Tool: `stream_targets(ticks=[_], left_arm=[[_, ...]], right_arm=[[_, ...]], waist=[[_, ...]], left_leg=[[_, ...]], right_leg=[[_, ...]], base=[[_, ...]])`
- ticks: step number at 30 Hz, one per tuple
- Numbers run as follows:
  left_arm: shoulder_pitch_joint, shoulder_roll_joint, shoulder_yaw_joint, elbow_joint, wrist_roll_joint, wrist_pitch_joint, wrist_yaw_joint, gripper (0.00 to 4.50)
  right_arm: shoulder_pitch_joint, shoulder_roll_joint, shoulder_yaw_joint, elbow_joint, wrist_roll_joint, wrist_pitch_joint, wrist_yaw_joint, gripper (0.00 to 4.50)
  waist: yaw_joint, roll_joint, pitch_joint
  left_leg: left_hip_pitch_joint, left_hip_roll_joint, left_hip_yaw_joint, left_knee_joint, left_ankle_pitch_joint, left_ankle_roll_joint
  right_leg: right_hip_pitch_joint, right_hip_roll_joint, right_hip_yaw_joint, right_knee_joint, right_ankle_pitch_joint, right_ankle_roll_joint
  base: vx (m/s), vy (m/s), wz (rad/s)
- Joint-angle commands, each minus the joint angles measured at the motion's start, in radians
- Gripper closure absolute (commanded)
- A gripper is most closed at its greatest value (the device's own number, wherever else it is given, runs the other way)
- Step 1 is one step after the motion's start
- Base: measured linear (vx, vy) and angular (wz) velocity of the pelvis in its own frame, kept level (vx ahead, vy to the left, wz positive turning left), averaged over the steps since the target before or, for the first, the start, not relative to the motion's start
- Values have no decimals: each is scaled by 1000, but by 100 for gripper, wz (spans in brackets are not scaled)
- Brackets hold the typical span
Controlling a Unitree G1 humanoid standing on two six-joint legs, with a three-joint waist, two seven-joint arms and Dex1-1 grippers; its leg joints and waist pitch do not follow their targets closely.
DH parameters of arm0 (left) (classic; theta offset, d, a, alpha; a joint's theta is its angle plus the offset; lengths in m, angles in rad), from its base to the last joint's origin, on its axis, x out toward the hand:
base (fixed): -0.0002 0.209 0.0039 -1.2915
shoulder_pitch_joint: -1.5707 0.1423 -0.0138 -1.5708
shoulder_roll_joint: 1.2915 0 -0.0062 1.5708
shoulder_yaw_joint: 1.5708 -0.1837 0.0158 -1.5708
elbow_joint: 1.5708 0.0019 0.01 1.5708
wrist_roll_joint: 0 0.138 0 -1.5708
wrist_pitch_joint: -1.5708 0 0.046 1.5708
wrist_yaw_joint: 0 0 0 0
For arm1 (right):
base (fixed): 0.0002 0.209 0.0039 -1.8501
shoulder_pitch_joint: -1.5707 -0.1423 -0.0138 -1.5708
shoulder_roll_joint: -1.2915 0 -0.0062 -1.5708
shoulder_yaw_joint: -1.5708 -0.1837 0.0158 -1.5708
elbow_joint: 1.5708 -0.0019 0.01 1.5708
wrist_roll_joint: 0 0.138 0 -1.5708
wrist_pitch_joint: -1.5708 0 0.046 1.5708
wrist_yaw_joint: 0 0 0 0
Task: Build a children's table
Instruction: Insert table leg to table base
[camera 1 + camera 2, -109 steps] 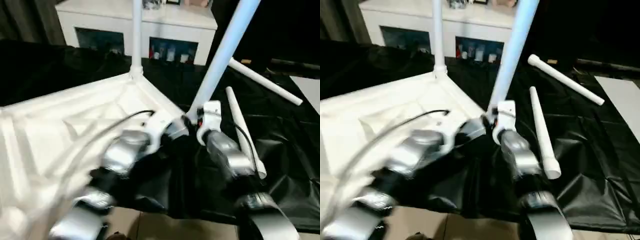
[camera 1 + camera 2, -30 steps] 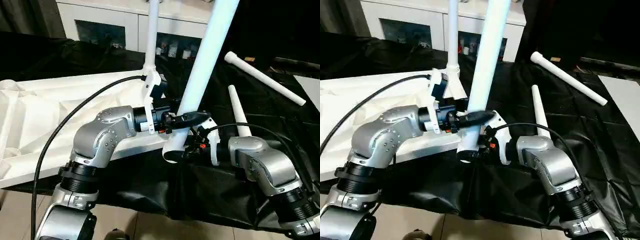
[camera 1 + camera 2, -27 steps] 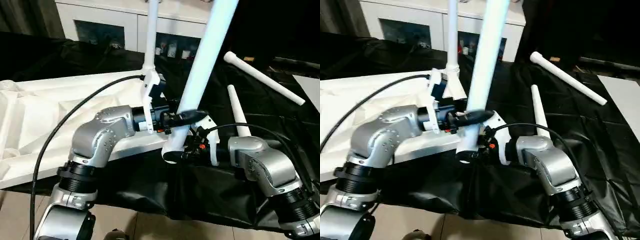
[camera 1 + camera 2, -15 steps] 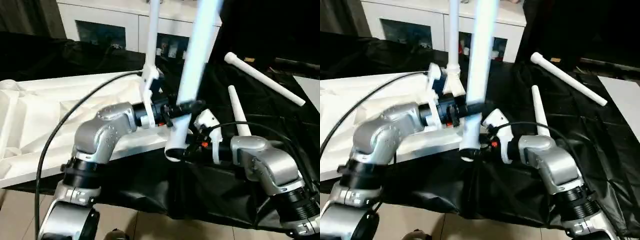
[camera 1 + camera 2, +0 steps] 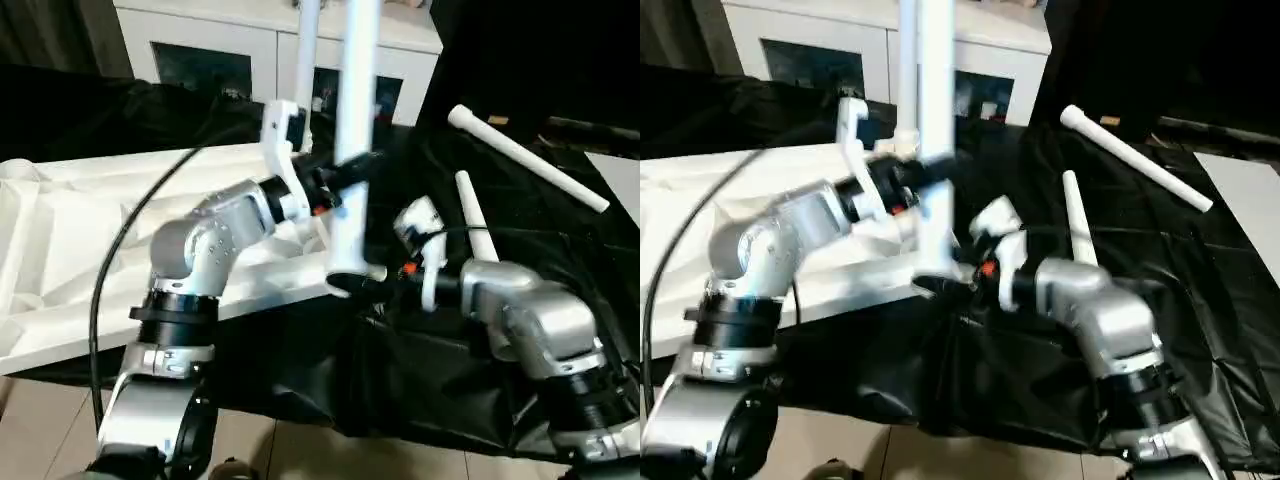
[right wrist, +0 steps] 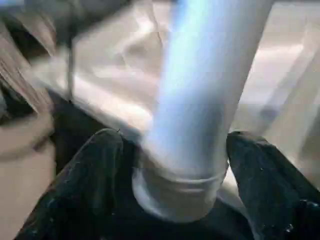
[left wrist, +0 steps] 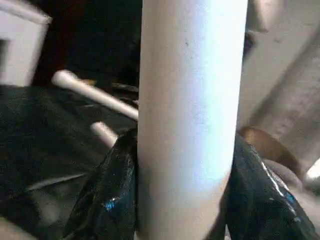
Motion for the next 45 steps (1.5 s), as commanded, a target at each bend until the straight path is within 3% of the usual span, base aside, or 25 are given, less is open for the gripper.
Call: stream_targets(ticks=[1,3,7,13,20,23,25,29,32,38,45], left_arm=[[-20,0,9,7,9,13,23,263],[-18,1,10,-1,0,21,15,263],[-20,-12,15,-12,-21,42,29,263],[-25,-15,8,-12,-22,44,32,263],[-15,-22,-33,-34,59,-46,76,263],[-8,-30,-60,-40,103,-82,115,263],[9,-52,-100,-65,168,-133,178,263],[24,-73,-126,-94,204,-159,220,263],[24,-85,-138,-95,225,-178,242,263],[20,-93,-140,-86,248,-208,265,263],[23,-83,-144,-85,259,-219,256,263]], right_arm=[[-31,-9,-70,-26,62,37,7,64],[-50,-10,-103,-7,77,51,-9,33],[-79,-18,-137,31,71,90,-47,27],[-72,-32,-92,27,67,126,-48,25],[-91,66,-71,56,21,147,-193,25],[-87,87,-54,48,4,137,-222,25],[-91,128,-29,53,-57,84,-308,25],[-107,189,-34,90,-103,22,-408,25],[-116,242,-61,108,-104,2,-464,54],[-134,281,-50,137,-134,-44,-507,96],[-143,277,-51,147,-127,-34,-504,174]], waist=[[6,-1,-74],[9,-2,-75],[15,1,-76],[26,-3,-75],[23,-1,-76],[23,1,-76],[22,5,-75],[19,5,-75],[17,4,-73],[15,3,-73],[14,2,-72]], left_leg=[[21,30,-8,-66,-117,23],[20,30,-6,-65,-96,19],[22,29,-5,-63,-83,14],[21,29,-5,-65,-102,-3],[22,31,-7,-70,-100,-23],[22,31,-7,-70,-102,-29],[21,35,-10,-74,-111,-46],[23,32,-8,-75,-124,-56],[21,31,-8,-76,-140,-61],[21,30,-9,-78,-141,-65],[22,30,-8,-78,-144,-60]], right_leg=[[56,-48,39,-61,-18,-210],[55,-50,38,-60,2,-219],[54,-49,38,-58,21,-233],[57,-52,39,-61,-6,-211],[54,-52,39,-62,-11,-197],[54,-51,39,-60,0,-185],[53,-54,40,-62,-13,-165],[49,-53,40,-63,-23,-163],[49,-51,41,-66,-43,-153],[48,-49,41,-65,-32,-131],[47,-49,41,-66,-33,-126]], base=[[0,0,0],[0,0,0],[0,0,0],[0,0,0],[0,0,0],[0,0,0],[0,0,0],[0,0,0],[0,0,0],[0,0,0],[0,0,0]])
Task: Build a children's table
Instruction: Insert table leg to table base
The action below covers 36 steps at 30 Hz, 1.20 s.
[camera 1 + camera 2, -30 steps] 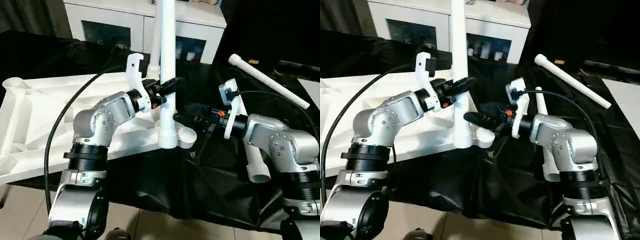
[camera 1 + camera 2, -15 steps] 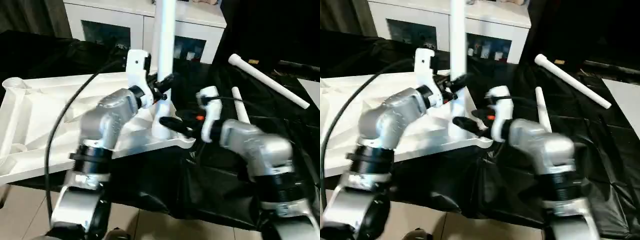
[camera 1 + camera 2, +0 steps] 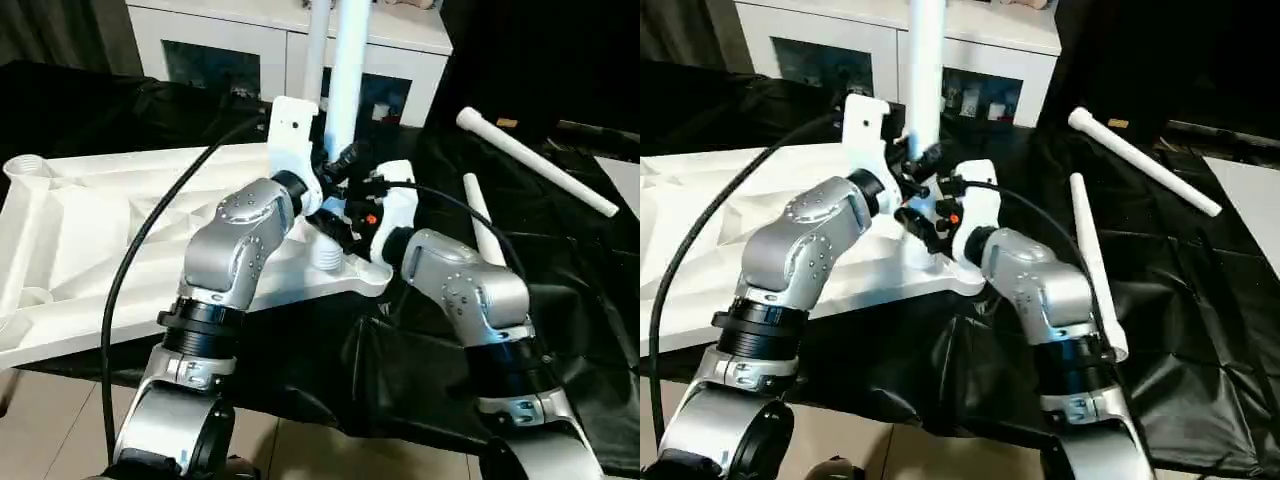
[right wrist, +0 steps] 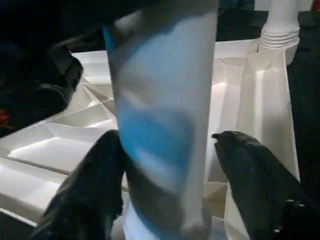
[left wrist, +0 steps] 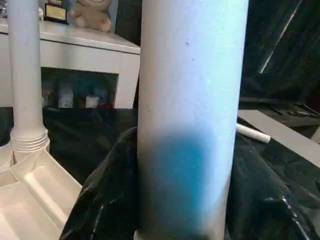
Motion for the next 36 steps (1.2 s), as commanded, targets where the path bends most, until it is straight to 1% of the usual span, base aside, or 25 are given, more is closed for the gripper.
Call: stream_targets(ticks=[1,3,4,5,6,10,12,13,15,16,17,20,22,23,25,26,27,29,30,31,32,33,35,36], left_arm=[[-6,-2,-13,-16,8,-12,0,263],[-5,-2,-15,-17,6,-12,-4,263],[-2,-2,-21,-21,2,-9,-15,263],[-2,-2,-23,-22,2,-8,-18,263],[0,-2,-26,-23,2,-7,-22,263],[3,-3,-37,-29,6,-6,-35,263],[3,-1,-39,-29,8,-8,-36,263],[2,2,-42,-28,11,-9,-40,263],[2,10,-50,-27,25,-21,-37,263],[2,13,-51,-27,27,-11,-35,207],[3,19,-53,-29,19,-1,-48,193],[3,23,-45,-28,10,13,-51,186],[1,24,-25,-21,4,17,-39,157],[0,24,-18,-20,3,17,-35,150],[-4,24,-1,-24,-14,28,-38,149],[-7,24,6,-24,-18,30,-35,141],[-10,28,11,-26,-27,35,-45,112],[-20,21,37,-31,-40,2,-41,107],[-20,21,37,-31,-40,2,-41,108],[-28,11,63,-31,-60,-8,-32,94],[-33,11,78,-31,-72,-22,-34,94],[-44,14,119,-32,-108,-50,-49,83],[-46,26,147,-37,-148,-45,-80,83],[-40,47,156,-48,-172,-37,-119,83]], right_arm=[[-18,-17,-13,14,-1,0,-6,174],[-17,-21,-14,17,-2,0,-1,192],[-17,-23,-17,23,-4,-3,5,198],[-18,-24,-18,25,-4,-4,6,198],[-18,-24,-19,27,-5,-4,8,225],[-21,-27,-21,29,4,1,22,239],[-21,-27,-22,28,7,4,25,256],[-21,-28,-23,29,7,4,27,260],[-22,-30,-24,30,8,3,30,261],[-22,-30,-26,31,7,0,29,263],[-23,-30,-30,34,7,-3,28,263],[-26,-33,-36,39,5,-10,27,264],[-29,-38,-45,45,4,-19,22,264],[-30,-40,-49,47,3,-22,21,264],[-33,-46,-64,53,6,-31,17,264],[-35,-49,-70,58,6,-34,16,264],[-38,-55,-77,65,6,-39,16,264],[-44,-78,-97,90,6,-48,23,264],[-44,-78,-97,90,6,-48,23,264],[-46,-93,-104,103,4,-55,27,264],[-51,-104,-124,117,15,-52,30,264],[-63,-134,-175,151,45,-41,45,264],[-70,-162,-210,171,75,-20,77,264],[-73,-187,-234,177,112,19,117,264]], waist=[[-7,4,-73],[-7,4,-72],[-7,6,-72],[-7,5,-72],[-7,5,-73],[-7,4,-73],[-7,4,-72],[-7,7,-73],[-7,6,-73],[-7,6,-72],[-7,7,-72],[-7,8,-72],[-7,7,-72],[-7,7,-73],[-7,7,-74],[-7,5,-73],[-7,5,-74],[-7,6,-73],[-6,2,-74],[-6,2,-73],[-5,2,-73],[-4,1,-74],[-1,0,-75],[-2,-2,-74]], left_leg=[[24,30,-7,-76,-148,-58],[23,30,-7,-77,-151,-59],[24,30,-8,-78,-155,-61],[24,30,-7,-77,-157,-61],[23,30,-8,-77,-154,-61],[22,30,-8,-77,-150,-59],[23,30,-7,-77,-149,-59],[23,30,-8,-77,-149,-59],[23,30,-8,-77,-148,-59],[23,30,-8,-77,-151,-60],[24,30,-8,-78,-154,-62],[24,30,-7,-78,-158,-66],[24,30,-7,-77,-157,-68],[24,30,-7,-77,-155,-68],[24,29,-7,-76,-151,-66],[23,29,-6,-76,-147,-63],[23,29,-6,-75,-144,-62],[23,29,-6,-75,-144,-60],[24,29,-5,-74,-142,-57],[23,29,-5,-74,-138,-55],[24,28,-4,-73,-136,-55],[24,27,-4,-72,-136,-48],[24,27,-3,-70,-139,-45],[23,24,-2,-69,-129,-37]], right_leg=[[48,-50,42,-65,-37,-131],[48,-49,42,-65,-39,-130],[48,-50,41,-65,-46,-130],[47,-50,42,-66,-48,-130],[48,-50,42,-65,-45,-131],[49,-50,42,-65,-37,-132],[49,-50,42,-65,-37,-134],[49,-50,42,-64,-37,-134],[49,-49,42,-65,-35,-133],[48,-49,42,-65,-38,-132],[48,-49,42,-65,-40,-133],[47,-49,42,-65,-44,-139],[48,-49,42,-65,-40,-139],[49,-49,42,-64,-37,-140],[48,-49,42,-63,-28,-145],[49,-49,41,-63,-24,-148],[50,-49,41,-62,-22,-149],[50,-49,41,-63,-22,-153],[51,-49,41,-63,-21,-155],[51,-48,41,-63,-17,-154],[51,-49,42,-62,-14,-155],[53,-50,41,-63,-15,-161],[53,-49,41,-62,-14,-167],[55,-46,41,-60,-3,-171]], base=[[0,0,0],[0,0,0],[0,0,0],[0,0,0],[0,0,0],[0,0,0],[0,0,0],[0,0,0],[0,0,0],[0,0,0],[0,0,0],[0,0,0],[0,0,0],[0,0,0],[0,0,0],[0,0,0],[0,0,0],[0,0,0],[0,0,0],[0,0,0],[0,0,0],[0,0,0],[0,0,0],[0,0,0]])
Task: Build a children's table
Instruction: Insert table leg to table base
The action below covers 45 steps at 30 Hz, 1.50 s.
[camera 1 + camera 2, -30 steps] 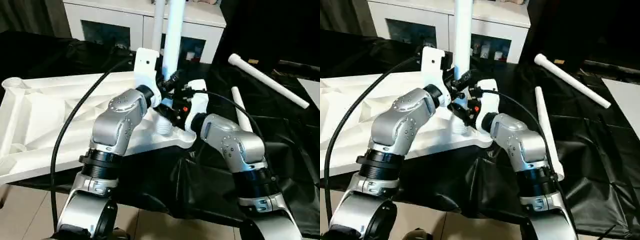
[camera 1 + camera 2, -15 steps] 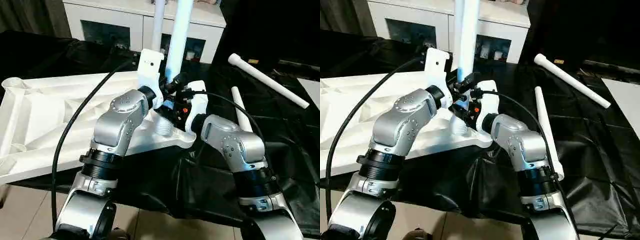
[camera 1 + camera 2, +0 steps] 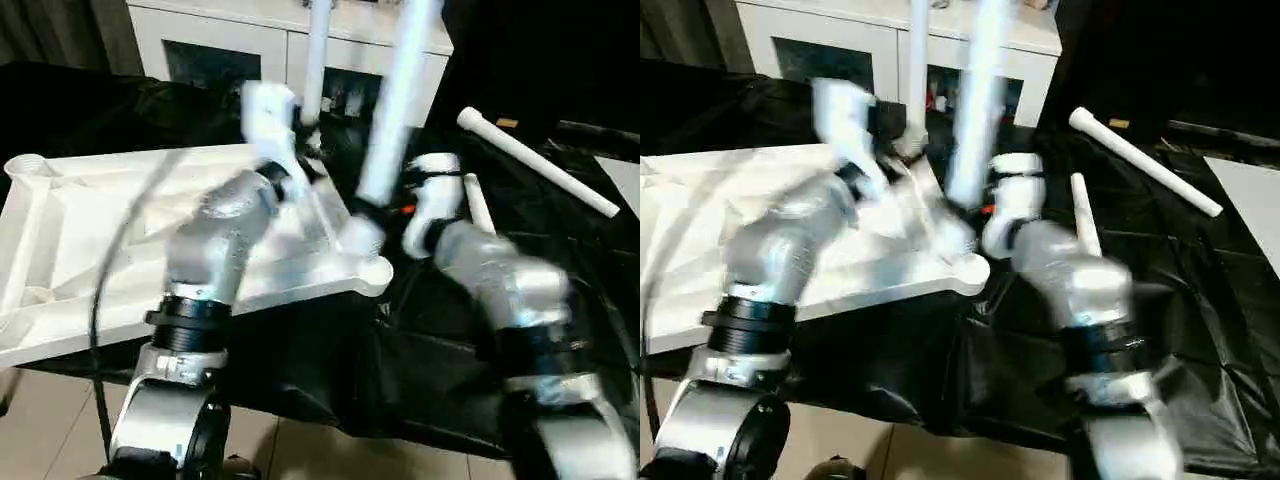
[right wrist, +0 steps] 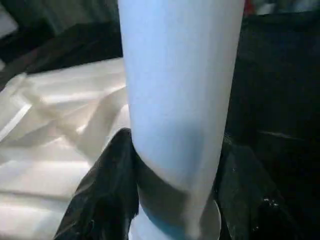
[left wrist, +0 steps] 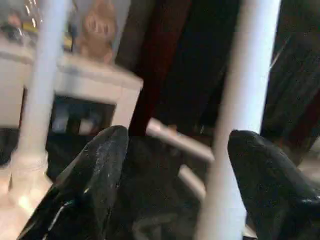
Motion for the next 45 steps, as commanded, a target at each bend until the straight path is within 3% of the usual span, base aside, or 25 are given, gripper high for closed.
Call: stream_targets(ticks=[1,3,6,9,11,16,19,21,23,27,28,30,40,45], left_arm=[[-7,33,2,-35,-41,23,-77,83],[35,118,-54,-66,-38,93,-194,83],[94,221,-178,-87,52,69,-310,83],[169,350,-342,-100,158,29,-431,83],[187,381,-386,-99,189,7,-450,83],[222,419,-497,-54,305,-81,-468,83],[234,404,-506,-33,304,-95,-469,83],[234,404,-506,-33,304,-95,-469,54],[242,387,-503,7,293,-90,-475,44],[245,382,-507,44,305,-114,-481,4],[244,363,-494,79,297,-118,-487,2],[243,357,-490,91,292,-112,-489,1],[237,363,-508,146,326,-119,-494,0],[237,356,-500,151,323,-122,-507,46]], right_arm=[[-16,-41,-61,-3,75,65,71,264],[-10,-81,-96,-17,150,143,148,264],[-1,-97,-122,-36,195,178,182,264],[5,-109,-155,-49,268,232,213,264],[6,-109,-166,-55,291,255,225,264],[14,-106,-147,-69,275,253,225,264],[19,-98,-128,-78,247,222,210,264],[19,-98,-128,-78,247,222,210,264],[45,-104,-41,-112,154,124,193,264],[65,-100,20,-139,96,65,180,265],[89,-96,84,-148,30,-3,175,265],[97,-96,106,-150,7,-30,175,265],[140,-78,158,-163,-54,-108,154,265],[150,-80,168,-161,-73,-138,149,265]], waist=[[-2,-1,-76],[-4,1,-76],[-11,4,-75],[-14,10,-74],[-17,14,-73],[-13,17,-73],[-11,16,-74],[-10,16,-75],[-7,16,-76],[-9,17,-73],[-8,16,-74],[-9,16,-74],[-10,16,-72],[-11,17,-71]], left_leg=[[23,25,-3,-68,-121,-31],[23,26,-2,-67,-100,-9],[22,28,-2,-68,-89,-1],[26,31,-2,-72,-115,-15],[29,34,-4,-77,-148,-43],[31,33,-4,-78,-167,-66],[28,31,-3,-77,-160,-71],[29,32,-3,-77,-160,-72],[29,31,-3,-76,-159,-74],[28,31,-4,-79,-184,-79],[28,32,-5,-79,-186,-78],[29,32,-5,-79,-190,-78],[29,33,-6,-81,-211,-62],[30,34,-6,-81,-214,-60]], right_leg=[[57,-46,40,-57,5,-171],[55,-44,39,-54,22,-178],[53,-44,38,-55,11,-183],[48,-46,38,-59,-40,-184],[46,-47,39,-60,-71,-178],[44,-49,39,-63,-74,-183],[46,-51,40,-59,-62,-185],[45,-50,39,-58,-61,-189],[45,-51,39,-58,-57,-189],[44,-50,40,-63,-86,-175],[43,-52,40,-62,-88,-175],[44,-52,41,-62,-88,-175],[44,-52,42,-64,-94,-181],[42,-52,42,-65,-99,-183]], base=[[0,0,0],[0,0,0],[0,0,0],[0,0,0],[0,0,0],[0,0,0],[0,0,0],[0,0,0],[0,0,0],[0,0,0],[0,0,0],[0,0,0],[0,0,0],[0,0,0]])
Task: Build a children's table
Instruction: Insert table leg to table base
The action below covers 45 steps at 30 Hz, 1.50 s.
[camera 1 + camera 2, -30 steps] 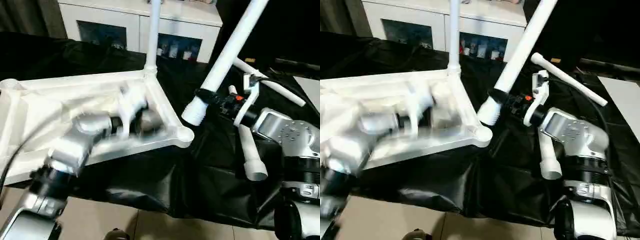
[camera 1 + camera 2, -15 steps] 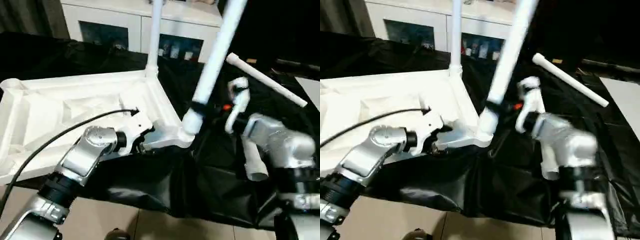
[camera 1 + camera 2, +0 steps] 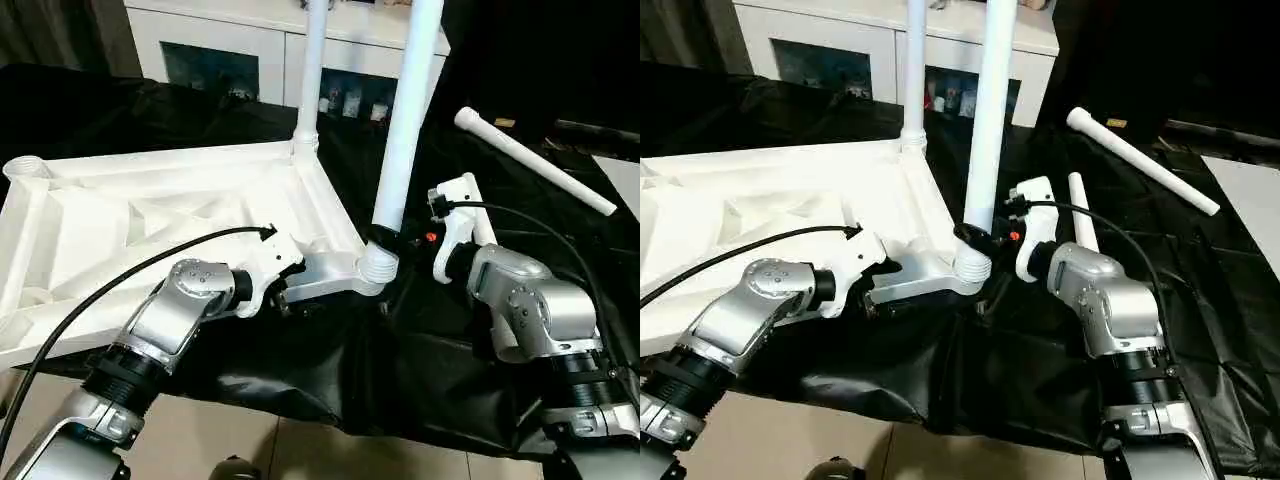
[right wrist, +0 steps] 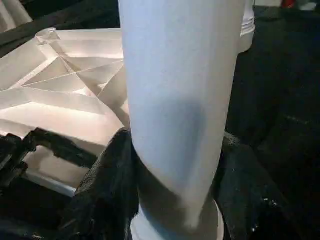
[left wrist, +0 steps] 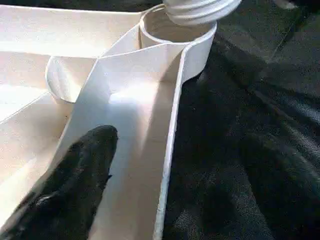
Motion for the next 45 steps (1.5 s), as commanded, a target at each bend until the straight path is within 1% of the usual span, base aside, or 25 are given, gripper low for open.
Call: stream_targets(ticks=[1,4,5,7,10,12,15,17,20,21,22,25,26,27,29,30,32,33,35,36,37,38,41,42,45], left_arm=[[-11,-6,-4,14,5,1,-11,69],[-16,-13,1,21,8,0,-13,83],[-16,-14,2,22,9,-1,-13,94],[-16,-14,4,22,12,-3,-11,116],[-15,-13,4,21,14,-3,-14,128],[-15,-13,5,19,19,-5,-13,151],[-17,-10,-2,26,33,-11,-12,172],[-21,-6,-8,34,45,-17,-17,197],[-28,-10,1,43,39,-2,-12,206],[-32,-10,4,48,37,6,-12,227],[-39,-12,9,55,33,17,-13,237],[-47,-14,16,63,18,34,-34,247],[-48,-15,17,63,11,42,-45,272],[-50,-14,16,62,8,49,-61,283],[-51,-12,13,62,8,56,-74,287],[-52,-9,8,63,9,65,-89,291],[-48,-5,3,55,2,83,-105,317],[-45,-3,2,48,1,85,-107,328],[-41,-3,2,40,-1,91,-110,336],[-40,-2,1,40,0,91,-111,348],[-40,-2,0,39,1,92,-113,348],[-39,-2,-1,38,4,93,-115,372],[-35,-2,-5,33,14,98,-123,384],[-35,-3,-5,33,15,98,-121,407],[-39,-14,2,40,12,95,-110,430]], right_arm=[[2,-10,7,-30,-18,-31,-7,265],[6,-6,7,-28,-24,-43,-8,265],[7,-6,6,-28,-25,-45,-8,265],[8,-4,5,-28,-27,-48,-10,265],[8,-3,4,-25,-28,-52,-9,265],[7,-2,4,-22,-33,-57,-8,265],[8,-2,5,-21,-36,-60,-6,265],[6,-4,7,-19,-39,-63,-5,265],[5,-8,8,-15,-41,-65,-1,265],[4,-9,9,-14,-42,-66,0,265],[3,-10,10,-13,-43,-66,1,265],[1,-12,9,-9,-46,-67,5,265],[0,-13,9,-8,-47,-67,7,265],[-1,-14,11,-6,-49,-68,9,265],[-2,-15,13,-3,-50,-70,12,265],[-3,-16,15,1,-52,-73,14,265],[-4,-17,17,3,-54,-75,15,265],[-4,-17,17,3,-54,-75,16,265],[-3,-18,17,3,-55,-76,17,265],[-4,-18,17,5,-56,-77,18,265],[-4,-18,17,6,-56,-77,19,265],[-4,-18,17,7,-58,-77,20,265],[-3,-14,17,18,-62,-82,22,265],[-4,-11,15,24,-60,-81,22,265],[-5,3,5,52,-47,-78,22,265]], waist=[[-7,15,-71],[-6,14,-71],[-6,13,-71],[-6,14,-71],[-7,14,-71],[-6,14,-72],[-7,14,-71],[-7,15,-71],[-7,15,-72],[-7,16,-71],[-8,17,-71],[-8,14,-72],[-7,16,-72],[-7,17,-73],[-7,15,-72],[-6,17,-72],[-7,16,-72],[-7,17,-71],[-8,18,-71],[-8,15,-71],[-7,15,-72],[-7,16,-72],[-7,16,-72],[-7,15,-72],[-7,16,-71]], left_leg=[[27,34,-7,-80,-218,-58],[27,33,-7,-80,-218,-56],[26,33,-7,-80,-219,-54],[26,33,-7,-80,-221,-53],[26,33,-7,-80,-217,-51],[26,33,-7,-80,-215,-51],[26,33,-7,-79,-213,-50],[27,33,-7,-79,-214,-49],[27,33,-7,-80,-219,-52],[27,33,-7,-80,-220,-53],[27,33,-7,-79,-222,-53],[27,32,-7,-79,-215,-51],[27,33,-7,-79,-207,-50],[27,33,-7,-78,-205,-51],[27,32,-6,-78,-202,-49],[27,32,-6,-78,-203,-49],[28,32,-6,-78,-211,-48],[28,32,-6,-79,-216,-48],[28,34,-8,-81,-230,-51],[28,33,-7,-80,-226,-50],[28,33,-7,-80,-221,-49],[27,33,-7,-79,-210,-47],[26,32,-6,-78,-198,-43],[26,32,-6,-78,-200,-42],[28,33,-6,-79,-214,-44]], right_leg=[[42,-52,42,-66,-99,-183],[42,-52,42,-66,-95,-185],[43,-52,42,-67,-99,-184],[43,-53,42,-67,-106,-183],[42,-52,42,-66,-99,-183],[43,-52,42,-65,-95,-185],[44,-52,42,-65,-88,-185],[43,-52,42,-66,-89,-184],[43,-53,42,-65,-90,-185],[42,-52,42,-65,-92,-186],[42,-52,42,-65,-91,-188],[43,-52,42,-65,-86,-190],[43,-52,42,-63,-77,-194],[43,-52,42,-63,-72,-195],[44,-51,42,-63,-65,-198],[44,-52,42,-63,-67,-200],[43,-52,42,-64,-76,-200],[43,-53,42,-65,-84,-201],[43,-53,42,-66,-97,-198],[43,-53,42,-66,-94,-198],[44,-53,42,-65,-88,-199],[44,-52,42,-63,-75,-200],[45,-52,41,-62,-61,-204],[44,-52,41,-63,-63,-204],[43,-53,42,-65,-83,-204]], base=[[0,0,0],[0,0,0],[0,0,0],[0,0,0],[0,0,0],[0,0,0],[0,0,0],[0,0,0],[0,0,0],[0,0,0],[0,0,0],[0,0,0],[0,0,0],[0,0,0],[0,0,0],[0,0,0],[0,0,0],[0,0,0],[0,0,0],[0,0,0],[0,0,0],[0,0,0],[0,0,0],[0,0,0],[0,0,0]])
